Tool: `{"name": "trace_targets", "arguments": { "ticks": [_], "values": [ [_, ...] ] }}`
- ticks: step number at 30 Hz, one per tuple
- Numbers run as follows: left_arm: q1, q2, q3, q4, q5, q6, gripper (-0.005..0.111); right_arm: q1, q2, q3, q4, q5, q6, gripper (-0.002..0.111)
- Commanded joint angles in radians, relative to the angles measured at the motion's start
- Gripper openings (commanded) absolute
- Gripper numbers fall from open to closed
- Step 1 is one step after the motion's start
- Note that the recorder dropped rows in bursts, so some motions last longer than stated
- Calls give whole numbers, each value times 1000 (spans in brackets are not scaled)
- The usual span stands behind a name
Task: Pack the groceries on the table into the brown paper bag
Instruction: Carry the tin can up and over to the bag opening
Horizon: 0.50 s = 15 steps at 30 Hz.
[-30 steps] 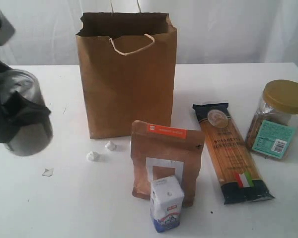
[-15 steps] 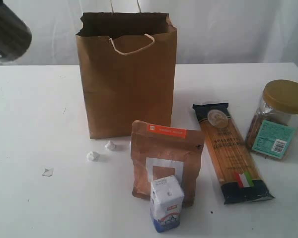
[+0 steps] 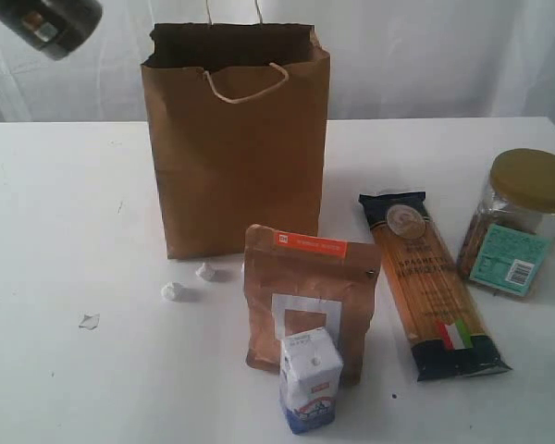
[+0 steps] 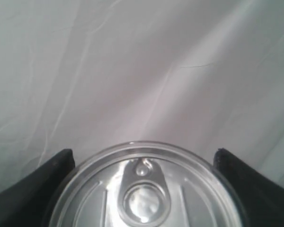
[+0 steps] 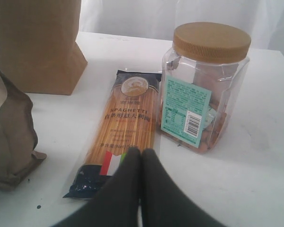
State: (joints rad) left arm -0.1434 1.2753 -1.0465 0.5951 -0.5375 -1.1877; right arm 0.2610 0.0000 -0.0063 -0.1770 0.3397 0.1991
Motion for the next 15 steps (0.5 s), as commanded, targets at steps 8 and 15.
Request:
{"name": "trace_targets", "arguments": {
  "ticks": [8, 15],
  "values": [
    [3, 272, -406, 349, -160, -316, 0, 0, 0, 6, -1, -4, 0, 0],
    [3, 447, -479, 371, -397, -337, 0, 0, 0, 6, -1, -4, 0, 0]
  ]
}}
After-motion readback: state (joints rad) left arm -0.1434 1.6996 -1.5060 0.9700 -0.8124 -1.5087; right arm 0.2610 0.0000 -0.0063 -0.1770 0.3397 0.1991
